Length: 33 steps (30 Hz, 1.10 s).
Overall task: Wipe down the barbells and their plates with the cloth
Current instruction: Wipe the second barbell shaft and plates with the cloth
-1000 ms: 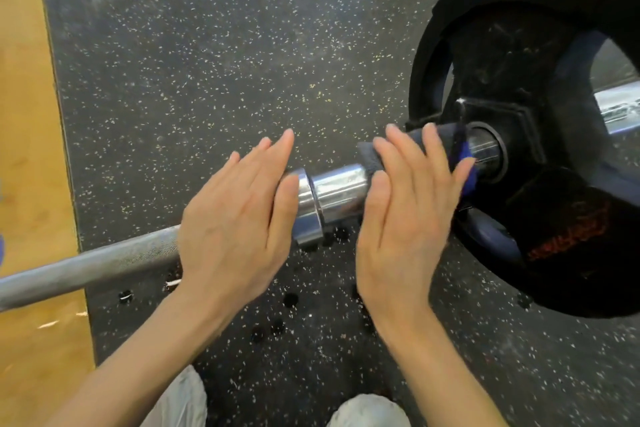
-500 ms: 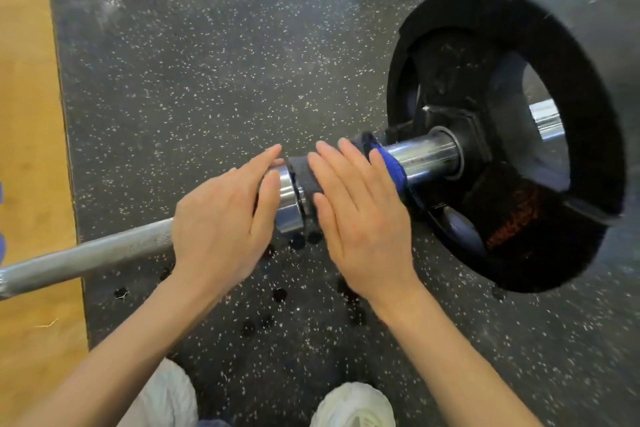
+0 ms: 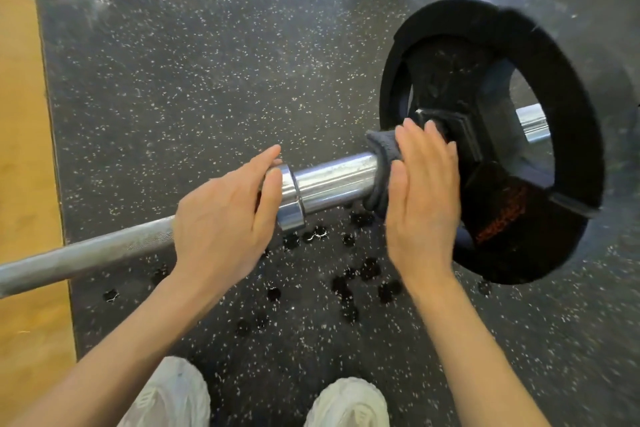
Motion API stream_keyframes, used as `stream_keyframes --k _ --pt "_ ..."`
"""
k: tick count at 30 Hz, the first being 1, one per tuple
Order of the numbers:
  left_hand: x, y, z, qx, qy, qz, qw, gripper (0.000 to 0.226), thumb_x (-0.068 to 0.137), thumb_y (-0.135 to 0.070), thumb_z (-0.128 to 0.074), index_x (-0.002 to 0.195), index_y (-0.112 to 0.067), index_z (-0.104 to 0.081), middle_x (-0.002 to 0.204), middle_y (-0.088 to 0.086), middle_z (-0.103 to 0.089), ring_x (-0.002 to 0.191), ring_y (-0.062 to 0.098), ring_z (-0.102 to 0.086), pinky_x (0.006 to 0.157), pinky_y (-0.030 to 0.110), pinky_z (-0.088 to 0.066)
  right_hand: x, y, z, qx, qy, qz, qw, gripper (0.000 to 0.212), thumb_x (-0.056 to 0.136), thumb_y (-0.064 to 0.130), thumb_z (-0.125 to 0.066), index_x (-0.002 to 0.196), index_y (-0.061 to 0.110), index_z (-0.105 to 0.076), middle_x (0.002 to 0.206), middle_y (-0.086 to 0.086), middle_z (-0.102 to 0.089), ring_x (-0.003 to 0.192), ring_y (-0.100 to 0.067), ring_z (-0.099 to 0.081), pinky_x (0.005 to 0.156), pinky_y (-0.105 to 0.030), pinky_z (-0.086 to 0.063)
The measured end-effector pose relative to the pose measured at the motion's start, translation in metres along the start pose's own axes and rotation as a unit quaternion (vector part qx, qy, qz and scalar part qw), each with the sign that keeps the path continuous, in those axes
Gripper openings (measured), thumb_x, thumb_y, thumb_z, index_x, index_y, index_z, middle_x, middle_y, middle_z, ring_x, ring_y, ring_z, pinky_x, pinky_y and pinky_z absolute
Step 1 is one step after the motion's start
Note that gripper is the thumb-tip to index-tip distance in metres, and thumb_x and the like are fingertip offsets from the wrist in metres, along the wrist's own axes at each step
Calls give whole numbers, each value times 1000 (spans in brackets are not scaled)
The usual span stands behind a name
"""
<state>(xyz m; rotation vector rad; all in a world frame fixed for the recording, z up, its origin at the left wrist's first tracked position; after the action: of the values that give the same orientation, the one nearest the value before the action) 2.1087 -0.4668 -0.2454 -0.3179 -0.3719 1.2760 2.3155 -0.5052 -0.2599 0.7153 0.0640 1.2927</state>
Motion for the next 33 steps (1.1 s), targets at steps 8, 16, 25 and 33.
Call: stream_keyframes --k 8,16,25,33 --pt "-2 0 5 -44 12 3 999 62 104 -49 -17 140 -21 -59 80 -1 -72 59 22 -59 50 30 -38 -3 21 -9 -12 85 139 986 50 110 28 -23 140 4 -55 145 -8 -55 143 -23 -40 125 -35 -16" --pt "-2 -1 6 -41 7 -15 999 52 104 -41 -31 132 -15 -65 89 -1 -76 64 25 -67 50 28 -40 -21 67 -33 21 38 83 996 44 109 22 -28 133 5 -61 140 -6 -60 141 -23 -44 125 -38 -16" --pt "8 2 14 -124 98 39 987 55 105 -52 -16 124 -31 -64 100 -9 -73 89 20 -68 68 26 -45 7 8 -3 -29 15 18 999 46 107 21 -29 138 3 -57 144 -6 -56 143 -20 -41 125 -37 -17" --pt "18 0 4 -69 92 28 993 52 105 -37 -16 108 -19 -65 68 -3 -61 52 19 -55 46 38 -47 15 6 0 -10 21 30 999 41 107 18 -33 133 2 -61 138 -7 -61 139 -19 -46 126 -37 -16"
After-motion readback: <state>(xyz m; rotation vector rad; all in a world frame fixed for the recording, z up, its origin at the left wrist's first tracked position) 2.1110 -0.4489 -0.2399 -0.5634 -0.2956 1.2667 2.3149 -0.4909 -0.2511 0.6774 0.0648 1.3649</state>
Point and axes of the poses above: each hand's wrist, its own x-axis towards the middle knuckle, its own z-axis out of the back of the hand, y = z × x, the point moved 3 cm from there along x, towards the middle knuckle
